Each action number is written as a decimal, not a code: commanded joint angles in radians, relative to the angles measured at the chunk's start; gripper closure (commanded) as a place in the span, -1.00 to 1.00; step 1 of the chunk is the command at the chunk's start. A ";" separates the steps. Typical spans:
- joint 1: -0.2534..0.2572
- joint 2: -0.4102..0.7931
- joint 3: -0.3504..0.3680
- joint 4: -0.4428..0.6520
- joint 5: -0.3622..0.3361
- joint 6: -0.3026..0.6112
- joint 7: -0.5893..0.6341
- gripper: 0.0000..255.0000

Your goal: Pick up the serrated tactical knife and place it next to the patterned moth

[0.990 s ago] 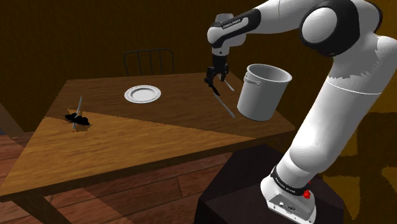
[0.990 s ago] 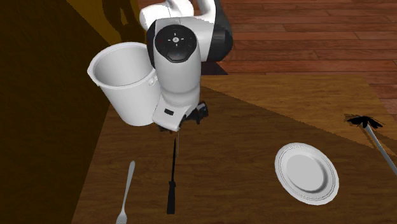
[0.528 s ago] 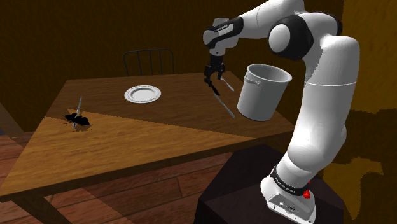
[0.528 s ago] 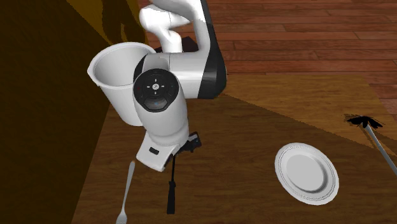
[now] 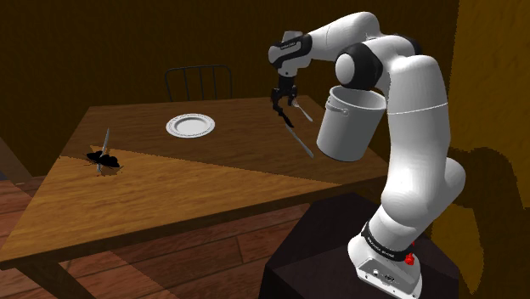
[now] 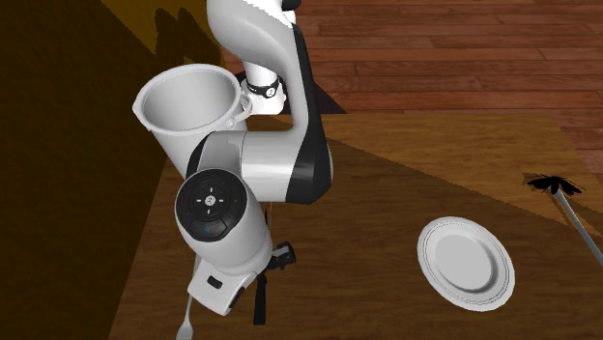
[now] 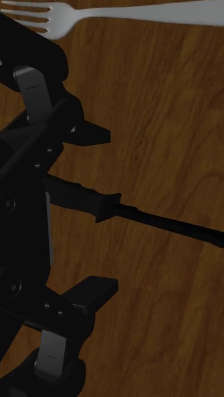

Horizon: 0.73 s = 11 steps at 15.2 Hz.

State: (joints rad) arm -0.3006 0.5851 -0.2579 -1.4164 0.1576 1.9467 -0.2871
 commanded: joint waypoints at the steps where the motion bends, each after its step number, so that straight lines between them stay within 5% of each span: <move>1: -0.001 0.008 0.001 -0.012 0.003 0.021 -0.003 -1.00; 11: -0.001 0.023 0.004 -0.038 0.008 0.061 -0.006 -1.00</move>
State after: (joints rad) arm -0.3016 0.6083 -0.2536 -1.4539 0.1654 2.0075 -0.2932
